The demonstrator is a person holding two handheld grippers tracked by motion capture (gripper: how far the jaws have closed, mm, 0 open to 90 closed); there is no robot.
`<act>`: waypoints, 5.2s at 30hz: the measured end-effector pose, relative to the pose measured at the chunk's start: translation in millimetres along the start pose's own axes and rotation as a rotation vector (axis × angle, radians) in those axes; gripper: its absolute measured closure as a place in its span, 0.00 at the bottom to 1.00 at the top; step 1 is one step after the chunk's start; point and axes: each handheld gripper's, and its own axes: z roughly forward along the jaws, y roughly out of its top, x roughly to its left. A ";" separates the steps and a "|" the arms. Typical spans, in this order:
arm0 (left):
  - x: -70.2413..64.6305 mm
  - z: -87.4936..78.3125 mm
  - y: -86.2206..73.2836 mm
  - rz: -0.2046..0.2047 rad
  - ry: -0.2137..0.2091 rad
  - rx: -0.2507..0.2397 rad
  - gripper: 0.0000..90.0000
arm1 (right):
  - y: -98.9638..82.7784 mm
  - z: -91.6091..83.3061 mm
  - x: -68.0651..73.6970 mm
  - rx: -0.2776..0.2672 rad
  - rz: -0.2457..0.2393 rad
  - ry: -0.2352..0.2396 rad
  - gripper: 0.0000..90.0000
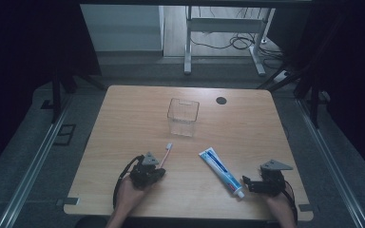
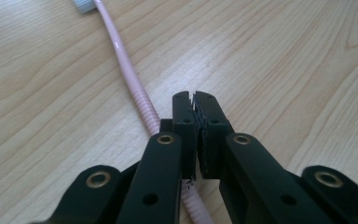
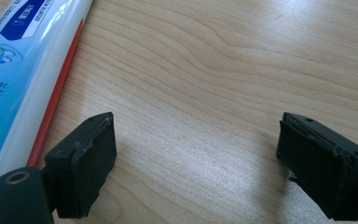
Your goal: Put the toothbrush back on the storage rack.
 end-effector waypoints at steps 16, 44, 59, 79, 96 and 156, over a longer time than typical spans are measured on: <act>18.2 -11.9 -4.6 -0.060 0.034 -0.025 0.96 | 0.0 -0.1 0.2 0.001 0.002 0.000 0.13; 26.6 -17.6 -4.9 -0.083 0.034 -0.027 0.89 | 0.0 -0.1 0.1 0.001 0.002 0.000 0.13; 20.1 -15.5 -2.0 -0.075 0.006 -0.030 0.87 | 0.0 -0.1 0.1 0.001 0.001 0.000 0.13; 15.0 -3.7 -1.7 -0.051 0.027 0.008 0.97 | 0.0 -0.1 0.1 0.001 0.002 0.000 0.13; 17.1 -15.4 2.8 -0.055 0.078 -0.057 0.99 | 0.0 0.0 0.0 0.000 -0.001 0.000 0.13; 35.9 -18.3 80.3 -0.009 0.052 0.287 0.88 | 0.0 0.0 0.1 0.001 0.001 0.000 0.13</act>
